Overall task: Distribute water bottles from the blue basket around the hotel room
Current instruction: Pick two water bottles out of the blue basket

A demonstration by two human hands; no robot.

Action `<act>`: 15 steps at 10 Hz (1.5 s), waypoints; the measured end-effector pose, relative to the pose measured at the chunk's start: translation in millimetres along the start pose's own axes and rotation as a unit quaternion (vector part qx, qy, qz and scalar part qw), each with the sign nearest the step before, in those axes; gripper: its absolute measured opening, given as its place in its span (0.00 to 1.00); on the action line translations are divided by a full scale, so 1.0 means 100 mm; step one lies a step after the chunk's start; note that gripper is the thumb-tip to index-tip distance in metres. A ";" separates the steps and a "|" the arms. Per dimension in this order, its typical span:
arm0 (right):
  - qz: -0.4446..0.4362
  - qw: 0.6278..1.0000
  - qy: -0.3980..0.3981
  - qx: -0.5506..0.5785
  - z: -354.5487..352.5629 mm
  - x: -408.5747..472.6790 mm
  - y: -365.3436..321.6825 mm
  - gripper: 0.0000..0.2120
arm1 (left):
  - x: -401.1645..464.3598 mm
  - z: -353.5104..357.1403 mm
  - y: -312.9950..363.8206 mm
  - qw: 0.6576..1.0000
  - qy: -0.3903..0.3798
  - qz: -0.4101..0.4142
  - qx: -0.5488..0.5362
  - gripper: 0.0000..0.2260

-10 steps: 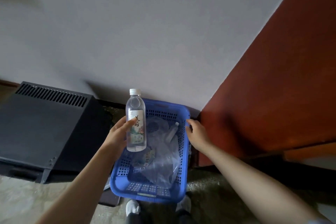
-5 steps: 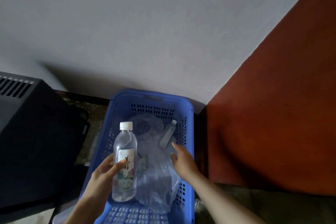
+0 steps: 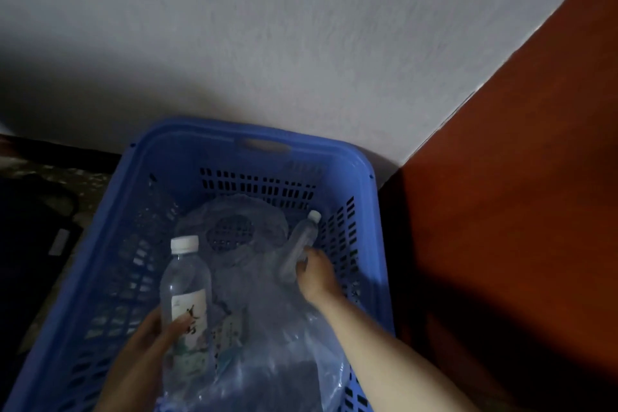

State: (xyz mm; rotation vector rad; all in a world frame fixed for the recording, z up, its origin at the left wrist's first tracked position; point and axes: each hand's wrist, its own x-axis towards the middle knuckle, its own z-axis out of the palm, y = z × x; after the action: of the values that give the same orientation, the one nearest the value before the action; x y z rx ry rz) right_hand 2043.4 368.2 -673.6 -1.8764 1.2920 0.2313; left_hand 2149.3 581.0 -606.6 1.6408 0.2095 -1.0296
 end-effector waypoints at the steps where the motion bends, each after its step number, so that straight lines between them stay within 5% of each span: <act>1: 0.001 1.000 0.008 0.010 0.11 0.27 0.01 0.21 | 0.25 0.05 0.00 1.000 -0.017 -0.009 -0.003 0.08; 4: 0.017 0.998 0.043 -0.033 0.64 0.82 0.17 0.22 | 0.86 0.09 -0.01 0.999 -0.024 0.021 -0.010 0.04; 7: 0.129 0.975 0.060 0.172 0.71 0.95 0.26 0.46 | 0.99 0.08 0.04 0.998 -0.015 0.065 0.000 0.07; 9: 0.133 0.899 -0.031 0.415 0.53 0.81 0.52 0.34 | 0.89 0.23 0.08 0.998 -0.033 0.054 0.000 0.06; 11: 0.108 0.740 -0.150 0.647 0.62 0.51 0.24 0.24 | 0.71 0.35 0.17 0.993 -0.080 0.081 0.011 0.07; 12: 0.063 0.697 -0.252 0.668 0.42 0.19 0.04 0.13 | 0.58 0.31 0.26 0.994 -0.053 0.099 0.001 0.10; 15: 0.018 0.724 -0.314 0.613 -0.66 -1.23 -0.90 0.16 | -0.55 0.18 1.10 0.988 -0.110 0.108 -0.028 0.08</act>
State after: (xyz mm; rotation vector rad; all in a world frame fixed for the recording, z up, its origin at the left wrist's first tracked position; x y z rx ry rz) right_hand 2044.4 417.7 -514.9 -0.5125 0.6416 -0.0136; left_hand 2174.5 546.9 -490.1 1.4507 -0.0853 -1.0196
